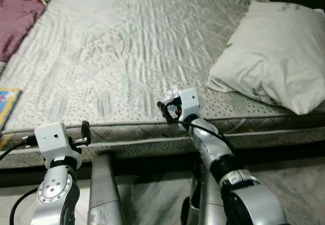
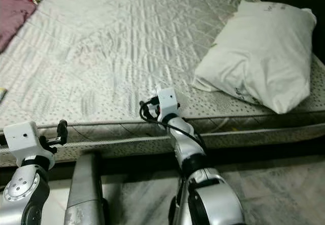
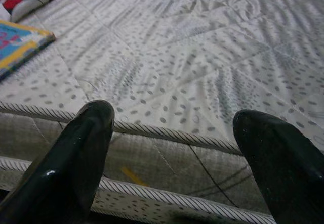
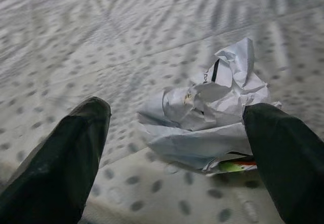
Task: Clean up the room
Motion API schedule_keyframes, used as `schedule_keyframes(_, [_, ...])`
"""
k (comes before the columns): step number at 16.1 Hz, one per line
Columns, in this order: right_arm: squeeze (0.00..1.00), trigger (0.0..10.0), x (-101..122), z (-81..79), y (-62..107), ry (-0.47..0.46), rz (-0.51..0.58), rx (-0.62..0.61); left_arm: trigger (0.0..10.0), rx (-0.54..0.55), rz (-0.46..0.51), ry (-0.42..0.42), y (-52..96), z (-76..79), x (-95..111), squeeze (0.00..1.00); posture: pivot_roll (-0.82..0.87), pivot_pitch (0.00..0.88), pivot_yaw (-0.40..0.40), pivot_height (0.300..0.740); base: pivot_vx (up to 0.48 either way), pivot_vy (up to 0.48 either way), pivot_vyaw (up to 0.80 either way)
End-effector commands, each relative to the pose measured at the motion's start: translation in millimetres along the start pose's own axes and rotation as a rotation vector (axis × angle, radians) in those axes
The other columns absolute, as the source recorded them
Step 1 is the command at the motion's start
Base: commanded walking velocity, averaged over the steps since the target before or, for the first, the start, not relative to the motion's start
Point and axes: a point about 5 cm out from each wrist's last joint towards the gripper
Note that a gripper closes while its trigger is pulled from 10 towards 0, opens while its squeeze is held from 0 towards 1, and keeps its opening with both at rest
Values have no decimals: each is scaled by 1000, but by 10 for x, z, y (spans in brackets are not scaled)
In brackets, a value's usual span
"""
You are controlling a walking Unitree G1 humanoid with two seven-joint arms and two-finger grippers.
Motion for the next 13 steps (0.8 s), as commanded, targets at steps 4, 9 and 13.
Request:
schedule_keyframes(4, [0, 10000, 215, -58, -119, 42, 93, -115, 10000, 17, 27, -15, 27, -2, 68, 0, 114, 119, -52, 487, 0, 0, 0])
schedule_keyframes(9, [0, 10000, 213, -171, -169, 17, 85, -122, 10000, 18, 29, -14, 19, 20, 69, 0, 121, 108, -60, 487, 0, 0, 0])
schedule_keyframes(13, [0, 10000, 171, -277, -199, -18, 61, -108, 10000, 11, 28, -13, 11, 36, 72, 0, 125, 103, -61, 487, 0, 0, 0])
Point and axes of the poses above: a point about 5 cm out from each wrist's last joint towards the gripper, its own y axis pointing back from the gripper into the wrist, its own x axis along the axis of the wrist's last joint, z = x × y, and after that the axes turned 13 degrees about -y, right-handed
